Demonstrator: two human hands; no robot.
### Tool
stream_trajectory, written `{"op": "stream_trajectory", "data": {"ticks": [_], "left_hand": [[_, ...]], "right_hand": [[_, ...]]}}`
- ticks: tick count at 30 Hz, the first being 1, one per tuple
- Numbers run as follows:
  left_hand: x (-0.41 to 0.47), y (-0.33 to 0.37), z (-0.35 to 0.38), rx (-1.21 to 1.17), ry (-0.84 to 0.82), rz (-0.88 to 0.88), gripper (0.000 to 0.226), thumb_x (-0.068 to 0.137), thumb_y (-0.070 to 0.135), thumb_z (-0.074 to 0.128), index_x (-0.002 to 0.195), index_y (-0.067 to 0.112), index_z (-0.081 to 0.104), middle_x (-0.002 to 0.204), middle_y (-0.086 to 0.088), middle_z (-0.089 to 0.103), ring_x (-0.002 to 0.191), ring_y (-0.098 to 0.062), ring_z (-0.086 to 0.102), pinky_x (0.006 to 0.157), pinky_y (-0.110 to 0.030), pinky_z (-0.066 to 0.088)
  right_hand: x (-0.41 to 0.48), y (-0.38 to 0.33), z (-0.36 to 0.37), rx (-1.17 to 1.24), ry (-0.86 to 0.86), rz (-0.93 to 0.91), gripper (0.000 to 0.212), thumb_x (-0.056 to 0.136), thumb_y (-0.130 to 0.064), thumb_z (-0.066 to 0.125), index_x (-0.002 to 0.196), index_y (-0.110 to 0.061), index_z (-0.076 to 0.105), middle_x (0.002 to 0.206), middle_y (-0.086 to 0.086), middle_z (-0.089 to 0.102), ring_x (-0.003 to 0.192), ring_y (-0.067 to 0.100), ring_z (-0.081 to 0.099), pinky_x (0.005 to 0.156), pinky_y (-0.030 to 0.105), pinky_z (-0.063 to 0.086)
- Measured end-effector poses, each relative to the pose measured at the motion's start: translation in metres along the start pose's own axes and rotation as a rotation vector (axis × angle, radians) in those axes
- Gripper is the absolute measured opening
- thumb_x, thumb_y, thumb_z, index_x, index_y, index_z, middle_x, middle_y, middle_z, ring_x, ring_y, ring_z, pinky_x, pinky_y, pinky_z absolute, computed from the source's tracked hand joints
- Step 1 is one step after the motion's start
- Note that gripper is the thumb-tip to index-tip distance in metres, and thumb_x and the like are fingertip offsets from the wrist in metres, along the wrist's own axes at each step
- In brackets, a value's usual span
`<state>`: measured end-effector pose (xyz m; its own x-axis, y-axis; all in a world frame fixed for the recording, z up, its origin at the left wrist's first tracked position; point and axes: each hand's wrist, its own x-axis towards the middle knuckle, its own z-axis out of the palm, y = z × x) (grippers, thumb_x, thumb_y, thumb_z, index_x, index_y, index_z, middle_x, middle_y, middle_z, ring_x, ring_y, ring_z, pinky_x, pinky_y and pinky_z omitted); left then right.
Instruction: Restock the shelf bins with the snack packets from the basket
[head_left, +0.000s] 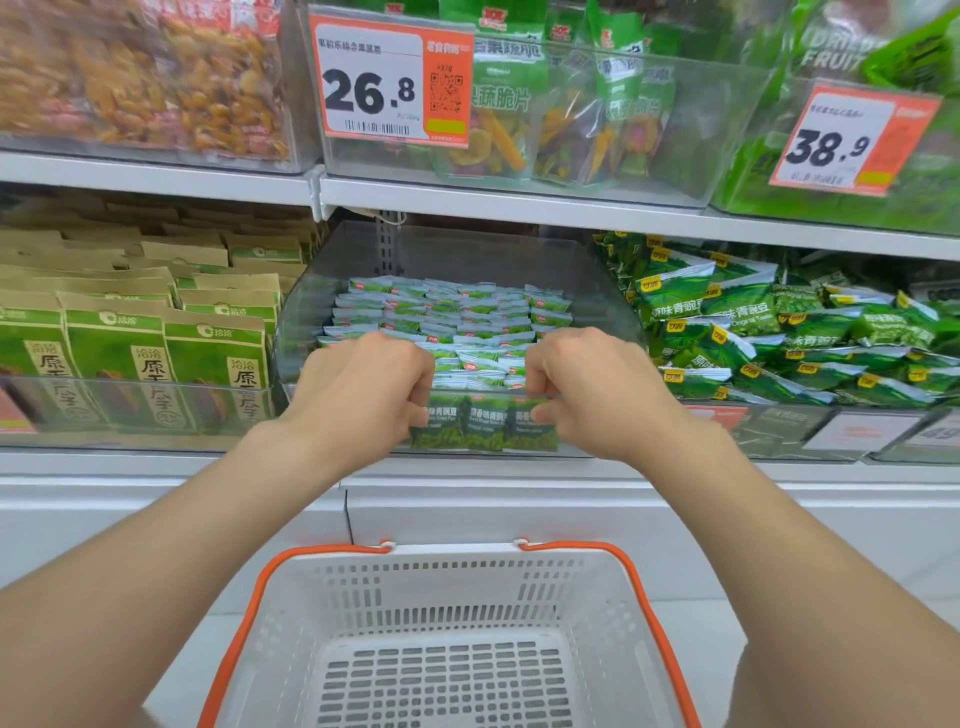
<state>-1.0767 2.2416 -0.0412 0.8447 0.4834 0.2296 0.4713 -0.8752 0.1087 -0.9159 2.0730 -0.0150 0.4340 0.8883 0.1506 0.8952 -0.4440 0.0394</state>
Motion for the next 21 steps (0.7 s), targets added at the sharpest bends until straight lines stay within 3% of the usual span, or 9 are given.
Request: {"op": "stream_trajectory", "data": {"ticks": [7,12,17,21], "left_hand": [[-0.003,-0.006,0.012,-0.005,0.042,0.051,0.022,0.092,0.038,0.076,0.085,0.03,0.057,0.088,0.01,0.064,0.089,-0.021,0.061,0.066,-0.037,0.049],[-0.006,-0.006,0.016,0.001,0.089,0.097,0.021,0.097,0.032,0.072,0.087,0.028,0.054,0.091,0.008,0.06,0.089,-0.022,0.057,0.061,-0.037,0.04],[-0.004,-0.002,0.025,0.04,0.184,0.178,0.022,0.098,0.027,0.071,0.09,0.024,0.051,0.091,0.008,0.057,0.089,-0.022,0.051,0.063,-0.037,0.038],[-0.007,-0.006,0.035,0.102,0.205,0.238,0.026,0.094,0.027,0.077,0.087,0.022,0.052,0.085,0.006,0.057,0.082,-0.024,0.053,0.059,-0.034,0.031]], "right_hand": [[0.005,0.004,0.012,-0.027,0.053,-0.037,0.024,0.084,-0.029,0.082,0.09,-0.029,0.059,0.092,-0.011,0.06,0.095,0.021,0.06,0.075,0.033,0.031],[0.001,0.003,0.016,-0.034,0.089,-0.012,0.022,0.09,-0.021,0.077,0.101,-0.03,0.06,0.103,-0.009,0.063,0.096,0.025,0.063,0.07,0.034,0.037],[-0.007,0.005,0.02,-0.073,0.115,-0.004,0.031,0.095,-0.014,0.069,0.098,-0.027,0.041,0.101,-0.007,0.05,0.081,0.026,0.05,0.06,0.035,0.035],[-0.01,0.005,0.029,-0.072,0.073,-0.027,0.034,0.095,-0.014,0.069,0.097,-0.027,0.037,0.108,-0.003,0.056,0.091,0.03,0.061,0.06,0.035,0.037]]}}
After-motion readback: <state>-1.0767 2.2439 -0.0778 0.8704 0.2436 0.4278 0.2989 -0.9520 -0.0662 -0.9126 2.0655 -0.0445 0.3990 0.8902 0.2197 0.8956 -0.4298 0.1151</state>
